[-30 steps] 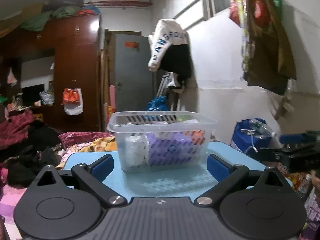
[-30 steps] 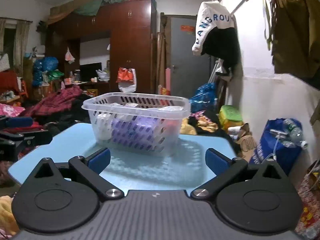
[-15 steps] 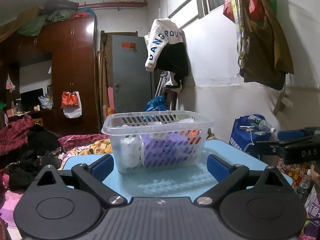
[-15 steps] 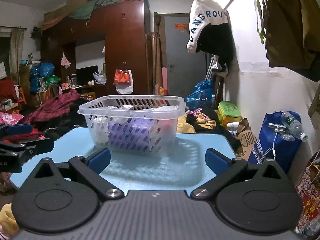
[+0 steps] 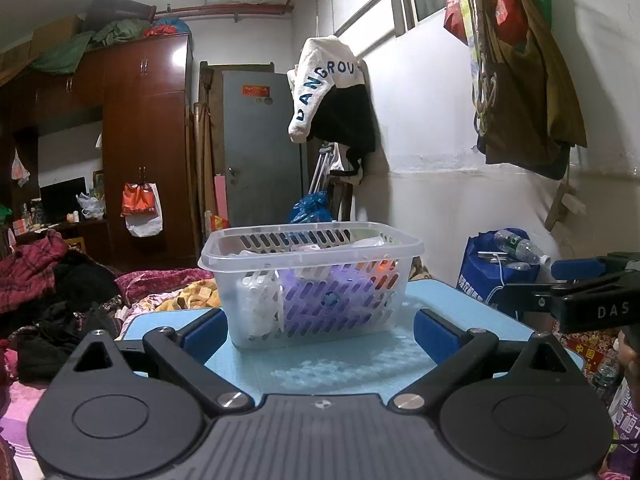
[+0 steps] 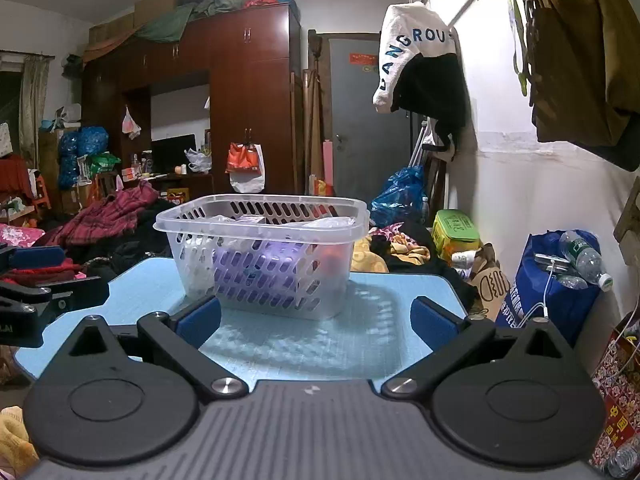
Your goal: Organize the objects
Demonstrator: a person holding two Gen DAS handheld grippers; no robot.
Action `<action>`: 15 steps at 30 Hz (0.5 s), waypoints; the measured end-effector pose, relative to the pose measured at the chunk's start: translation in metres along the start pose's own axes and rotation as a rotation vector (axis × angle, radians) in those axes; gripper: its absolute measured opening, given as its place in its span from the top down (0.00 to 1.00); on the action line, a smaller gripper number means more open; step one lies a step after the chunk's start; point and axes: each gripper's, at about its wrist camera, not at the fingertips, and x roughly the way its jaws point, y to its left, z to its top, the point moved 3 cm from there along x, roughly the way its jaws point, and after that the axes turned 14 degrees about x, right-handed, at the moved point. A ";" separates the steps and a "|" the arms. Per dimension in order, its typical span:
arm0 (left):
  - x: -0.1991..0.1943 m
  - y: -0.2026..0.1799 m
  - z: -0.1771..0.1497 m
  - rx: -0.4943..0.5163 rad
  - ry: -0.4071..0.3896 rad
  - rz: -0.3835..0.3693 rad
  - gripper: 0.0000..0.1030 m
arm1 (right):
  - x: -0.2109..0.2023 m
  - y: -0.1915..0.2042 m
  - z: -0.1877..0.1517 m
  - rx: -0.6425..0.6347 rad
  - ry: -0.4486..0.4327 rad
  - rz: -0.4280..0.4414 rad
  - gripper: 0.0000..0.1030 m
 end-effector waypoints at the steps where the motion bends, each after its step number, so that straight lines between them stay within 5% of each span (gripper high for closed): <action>1: 0.000 -0.001 0.000 0.001 0.000 0.001 0.02 | 0.000 0.000 0.000 0.003 0.001 0.000 0.00; 15: 0.004 -0.003 -0.001 0.002 0.009 -0.008 0.02 | -0.002 0.001 0.000 0.003 -0.003 -0.002 0.00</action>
